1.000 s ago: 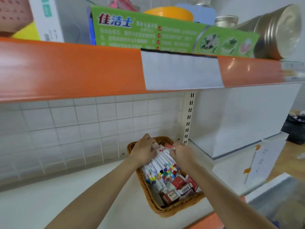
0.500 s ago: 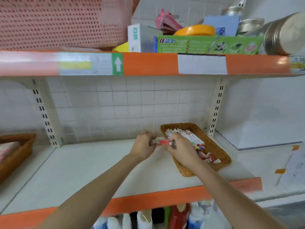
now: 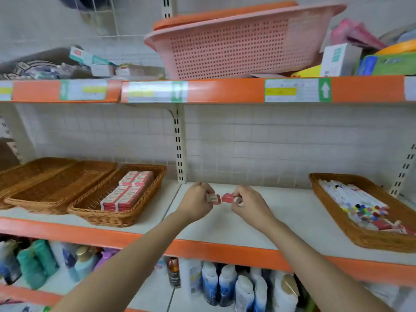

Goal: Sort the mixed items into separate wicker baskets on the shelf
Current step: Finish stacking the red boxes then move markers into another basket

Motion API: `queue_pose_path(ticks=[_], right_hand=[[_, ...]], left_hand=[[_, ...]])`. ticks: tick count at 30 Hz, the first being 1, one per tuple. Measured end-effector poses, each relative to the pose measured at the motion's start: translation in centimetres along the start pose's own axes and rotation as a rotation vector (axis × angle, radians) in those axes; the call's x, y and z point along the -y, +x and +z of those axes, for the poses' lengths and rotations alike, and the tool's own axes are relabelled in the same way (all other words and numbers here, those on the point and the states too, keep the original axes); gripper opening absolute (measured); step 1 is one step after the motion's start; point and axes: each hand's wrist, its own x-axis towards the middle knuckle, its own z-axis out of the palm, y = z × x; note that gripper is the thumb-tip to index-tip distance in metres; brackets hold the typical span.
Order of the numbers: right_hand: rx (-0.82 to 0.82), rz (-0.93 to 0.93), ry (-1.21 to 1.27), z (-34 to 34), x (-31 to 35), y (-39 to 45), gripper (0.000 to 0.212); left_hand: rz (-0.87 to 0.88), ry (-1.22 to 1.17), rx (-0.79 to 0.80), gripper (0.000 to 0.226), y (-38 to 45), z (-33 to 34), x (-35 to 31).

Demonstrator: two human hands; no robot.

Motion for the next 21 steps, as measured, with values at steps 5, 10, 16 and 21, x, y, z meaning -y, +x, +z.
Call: queue_pose_path(ticks=[5,10,16,21], right_hand=[[0.038,-0.083,0.055,5.4,7.1,1.5,0.003],[0.047,-0.135,0.077,9.4,11.9,3.2,0.004],[0.085,-0.223,0.08,12.3,14.9,6.3,0.01],[0.103,-0.243,0.103,14.7,15.9,9.3,0.012]], left_hand=[[-0.101,-0.013,-0.081,0.027,-2.7,-5.1,7.1],[-0.178,-0.08,-0.131,0.023,-4.1,-8.8,12.4],[-0.253,-0.011,-0.219,0.022,-4.1,-11.3,17.0],[-0.314,0.013,-0.204,0.026,-3.5,-12.7,20.3]])
